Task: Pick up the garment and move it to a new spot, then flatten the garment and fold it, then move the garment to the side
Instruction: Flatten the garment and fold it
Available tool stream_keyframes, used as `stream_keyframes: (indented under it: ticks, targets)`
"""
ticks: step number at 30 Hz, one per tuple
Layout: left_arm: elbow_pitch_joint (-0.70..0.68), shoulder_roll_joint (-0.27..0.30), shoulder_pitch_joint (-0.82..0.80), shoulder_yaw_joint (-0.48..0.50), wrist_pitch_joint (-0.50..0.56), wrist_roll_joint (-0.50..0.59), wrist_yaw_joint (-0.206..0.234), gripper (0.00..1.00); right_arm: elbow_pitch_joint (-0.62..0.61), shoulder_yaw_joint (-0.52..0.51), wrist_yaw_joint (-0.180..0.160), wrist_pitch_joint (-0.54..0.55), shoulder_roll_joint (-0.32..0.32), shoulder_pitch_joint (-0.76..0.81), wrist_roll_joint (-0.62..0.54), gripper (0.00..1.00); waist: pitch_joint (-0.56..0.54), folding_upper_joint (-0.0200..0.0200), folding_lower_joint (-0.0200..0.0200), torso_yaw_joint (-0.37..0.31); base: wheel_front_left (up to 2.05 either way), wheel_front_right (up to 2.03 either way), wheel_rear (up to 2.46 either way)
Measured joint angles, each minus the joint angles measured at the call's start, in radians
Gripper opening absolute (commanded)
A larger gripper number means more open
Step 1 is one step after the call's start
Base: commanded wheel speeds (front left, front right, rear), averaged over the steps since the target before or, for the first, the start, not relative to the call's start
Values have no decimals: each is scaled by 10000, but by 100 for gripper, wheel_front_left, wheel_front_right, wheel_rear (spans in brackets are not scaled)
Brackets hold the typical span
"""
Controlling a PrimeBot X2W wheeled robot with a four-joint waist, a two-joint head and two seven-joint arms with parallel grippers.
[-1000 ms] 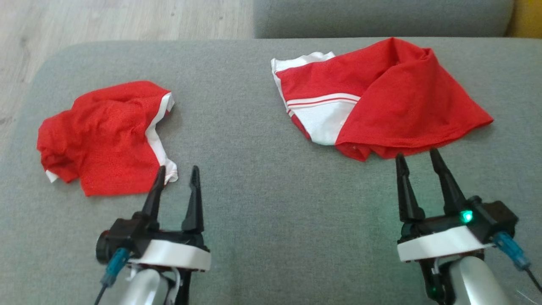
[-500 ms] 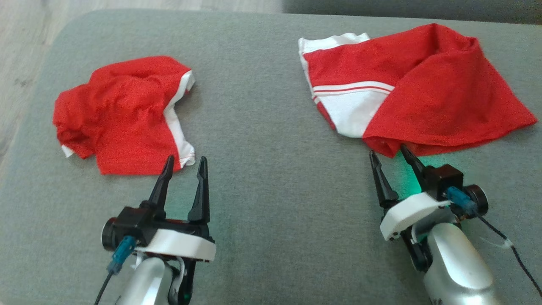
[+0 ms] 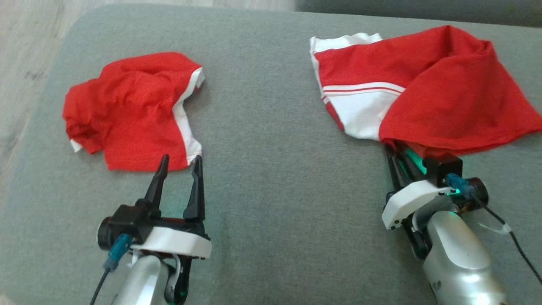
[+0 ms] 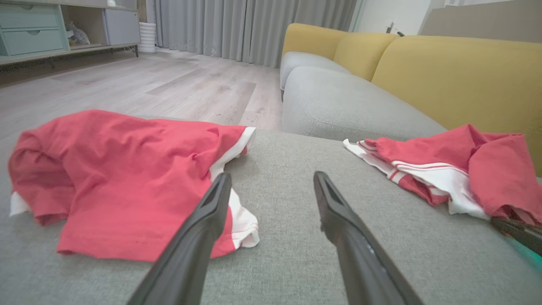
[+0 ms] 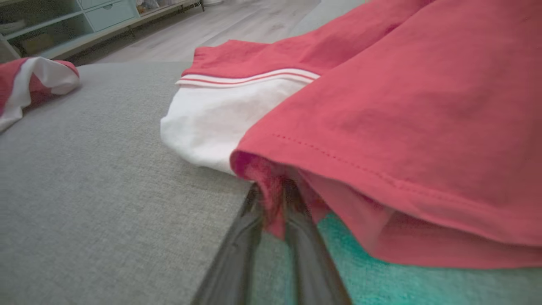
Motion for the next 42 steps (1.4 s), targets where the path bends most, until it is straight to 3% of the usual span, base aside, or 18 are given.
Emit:
stream_keyframes:
  ticks: [5,13,18,25,26,27,30,34,38,39,42]
  targets:
    - [6,-13,36,182,0,2,-8,100,-219,169,0,-52,0,38,483,0,-213,0,0,-325,0,0,0]
    - [-12,-19,328,407,0,98,-84,100,-2142,-81,0,-117,8,939,1168,0,-703,0,-1,-1314,0,0,0]
    - [-15,-19,454,420,0,100,-90,100,-2813,-1597,0,-115,12,1650,1185,0,-990,0,-1,-1882,0,0,0]
    - [-2,-19,455,284,0,100,-90,100,-3202,-4790,0,341,31,1749,-236,0,-1196,0,-1,-2180,0,0,0]
    - [10,-19,455,272,0,100,-94,100,-3173,-5196,0,403,35,1723,-474,9,-1196,0,-1,-2162,0,0,0]
    - [23,-19,455,265,0,100,-96,100,-3164,-5520,0,416,40,1677,-727,100,-1198,0,-1,-2135,0,0,0]
    - [84,-19,457,268,0,102,-96,100,-3055,-5906,0,430,40,1454,-963,100,-1214,0,-1,-2047,0,0,0]
    - [127,-21,467,282,0,104,-100,100,-3097,-5653,0,265,46,1143,-949,100,-1228,0,-1,-1985,0,0,0]
    - [167,-21,517,282,0,104,-100,100,-3680,-4326,0,-12,44,1177,-493,100,-1278,0,-1,-1934,0,0,0]
    - [173,-21,572,272,0,104,-100,100,-4243,-3430,0,-82,44,1309,-82,100,-1310,0,-1,-1903,0,0,0]
    - [167,-21,593,238,0,92,-94,100,-5177,-2119,0,-119,42,1819,353,100,-1352,0,-1,-1823,0,0,0]
